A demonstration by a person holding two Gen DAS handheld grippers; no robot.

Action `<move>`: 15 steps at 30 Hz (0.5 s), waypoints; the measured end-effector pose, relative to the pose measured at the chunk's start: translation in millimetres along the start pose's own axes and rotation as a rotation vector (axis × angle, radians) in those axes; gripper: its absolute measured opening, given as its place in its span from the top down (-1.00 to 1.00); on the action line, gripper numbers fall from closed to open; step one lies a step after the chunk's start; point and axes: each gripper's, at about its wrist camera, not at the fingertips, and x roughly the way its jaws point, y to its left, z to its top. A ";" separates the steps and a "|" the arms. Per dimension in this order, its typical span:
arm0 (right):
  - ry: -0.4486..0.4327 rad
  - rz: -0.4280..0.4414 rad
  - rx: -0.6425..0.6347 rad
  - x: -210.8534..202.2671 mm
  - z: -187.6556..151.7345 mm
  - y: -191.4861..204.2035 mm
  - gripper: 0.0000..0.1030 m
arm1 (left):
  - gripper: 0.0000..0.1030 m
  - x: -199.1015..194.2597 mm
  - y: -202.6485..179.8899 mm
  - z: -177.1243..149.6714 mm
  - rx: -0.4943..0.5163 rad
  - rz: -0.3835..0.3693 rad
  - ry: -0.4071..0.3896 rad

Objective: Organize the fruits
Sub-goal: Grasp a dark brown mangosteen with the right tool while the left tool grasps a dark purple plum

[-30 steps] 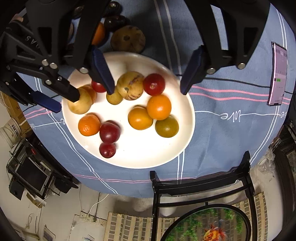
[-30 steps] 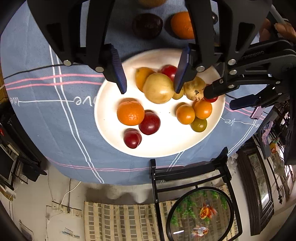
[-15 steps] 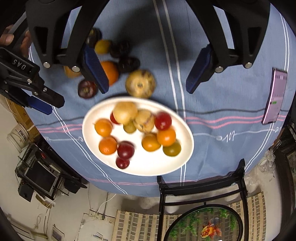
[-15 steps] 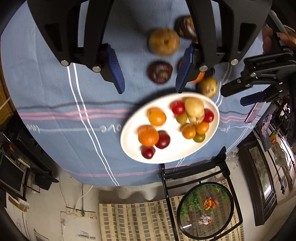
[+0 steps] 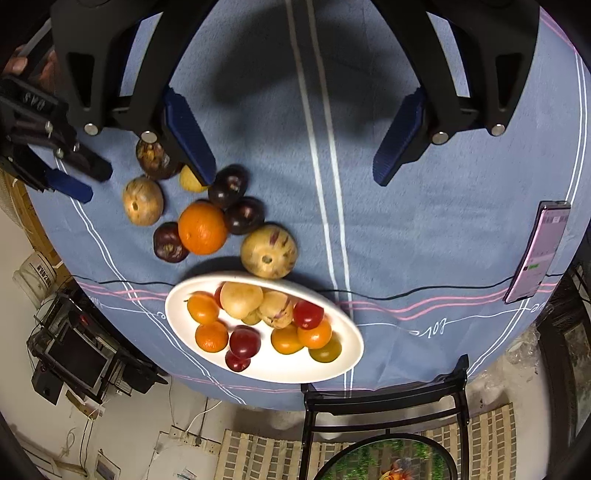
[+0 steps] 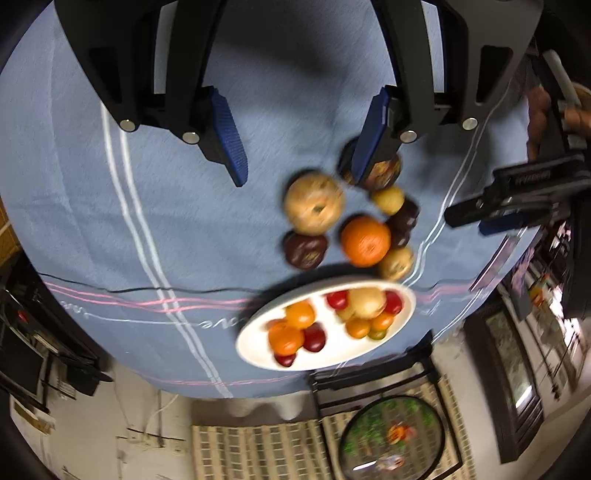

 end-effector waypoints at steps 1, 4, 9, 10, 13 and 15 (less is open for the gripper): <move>0.009 0.004 -0.011 0.8 -2.8 3.6 -0.15 | -0.73 -0.5 -0.1 -2.2 0.002 0.002 0.002; 0.036 0.011 -0.053 5.1 -10.8 16.1 -0.15 | -0.74 -0.8 0.3 -6.5 0.008 0.006 0.006; 0.069 -0.001 -0.118 14.4 -14.6 36.8 -0.15 | -0.74 2.0 4.1 -14.7 0.005 0.010 0.021; 0.074 -0.010 -0.132 16.5 -14.6 40.4 -0.15 | -0.74 2.7 5.5 -16.5 0.003 0.009 0.024; 0.091 -0.033 -0.173 24.9 -15.3 51.3 -0.15 | -0.74 5.9 9.3 -19.7 -0.006 0.008 0.034; 0.101 -0.039 -0.177 30.9 -13.9 55.9 -0.15 | -0.74 8.5 11.8 -20.7 -0.012 0.008 0.042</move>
